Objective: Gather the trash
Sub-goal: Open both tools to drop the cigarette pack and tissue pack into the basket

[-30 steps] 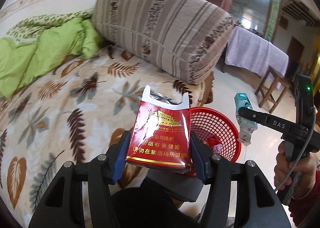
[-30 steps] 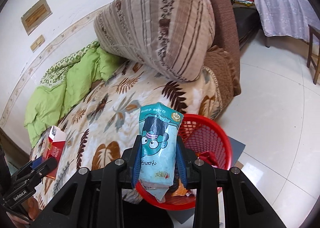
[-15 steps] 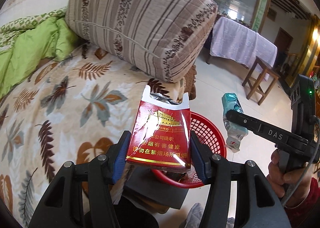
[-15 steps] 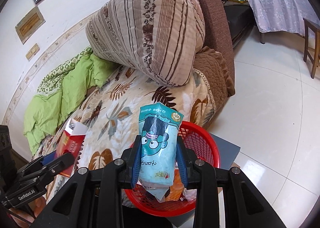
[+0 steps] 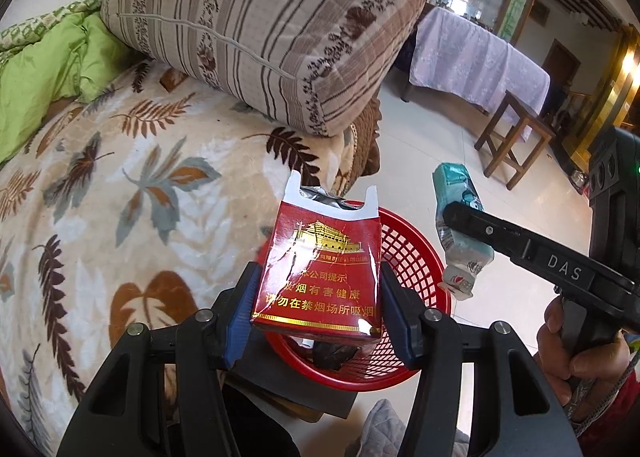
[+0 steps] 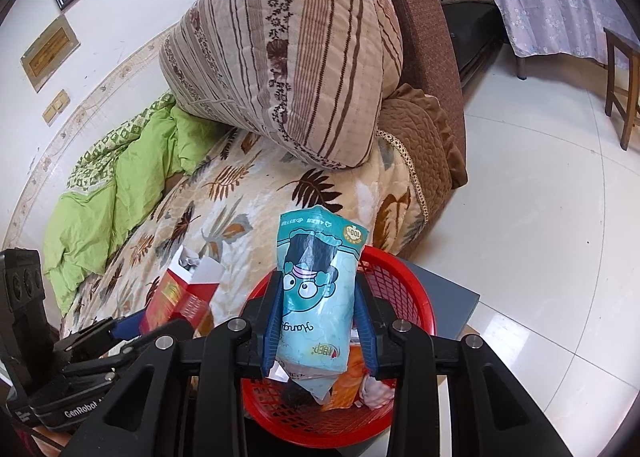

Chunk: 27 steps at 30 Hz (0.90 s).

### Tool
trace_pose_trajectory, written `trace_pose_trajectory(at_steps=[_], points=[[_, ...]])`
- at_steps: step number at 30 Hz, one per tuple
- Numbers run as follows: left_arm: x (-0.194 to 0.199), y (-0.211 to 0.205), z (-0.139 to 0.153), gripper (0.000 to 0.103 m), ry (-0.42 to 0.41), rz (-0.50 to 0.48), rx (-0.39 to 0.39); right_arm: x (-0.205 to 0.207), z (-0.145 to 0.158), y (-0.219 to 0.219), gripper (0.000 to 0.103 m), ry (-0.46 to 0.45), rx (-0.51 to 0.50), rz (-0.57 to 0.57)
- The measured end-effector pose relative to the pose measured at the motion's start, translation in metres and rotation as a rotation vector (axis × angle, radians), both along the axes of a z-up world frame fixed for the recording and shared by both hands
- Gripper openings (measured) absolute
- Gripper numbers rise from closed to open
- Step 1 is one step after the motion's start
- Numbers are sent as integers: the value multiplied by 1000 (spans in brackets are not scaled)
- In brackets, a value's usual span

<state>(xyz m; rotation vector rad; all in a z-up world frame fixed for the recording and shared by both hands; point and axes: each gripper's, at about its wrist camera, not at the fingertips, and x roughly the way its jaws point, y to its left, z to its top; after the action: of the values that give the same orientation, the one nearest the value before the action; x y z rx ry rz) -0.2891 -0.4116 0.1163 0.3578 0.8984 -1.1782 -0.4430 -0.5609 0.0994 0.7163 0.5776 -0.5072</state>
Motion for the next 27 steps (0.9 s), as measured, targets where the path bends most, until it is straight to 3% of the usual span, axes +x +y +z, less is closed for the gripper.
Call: trace_pose_trajectory(at_steps=[6,9,15,21,27], points=[[-3,-11,-6,56,22,-22,6,3,-4,-5,46,14,0,-11],[-3,-15,-9,58,29,-32,13,3,-5,-8,46,30,0,-32],[-1,-6,-8,75,22,-15,5,1,-5,-9,53,30,8,-40],[4,31,6,88,-33,47,-29,-3,5,9,65,77,-58,-85],[12,89,23,96,-124,145,-69,7,21,64,81,169,-209,-128]])
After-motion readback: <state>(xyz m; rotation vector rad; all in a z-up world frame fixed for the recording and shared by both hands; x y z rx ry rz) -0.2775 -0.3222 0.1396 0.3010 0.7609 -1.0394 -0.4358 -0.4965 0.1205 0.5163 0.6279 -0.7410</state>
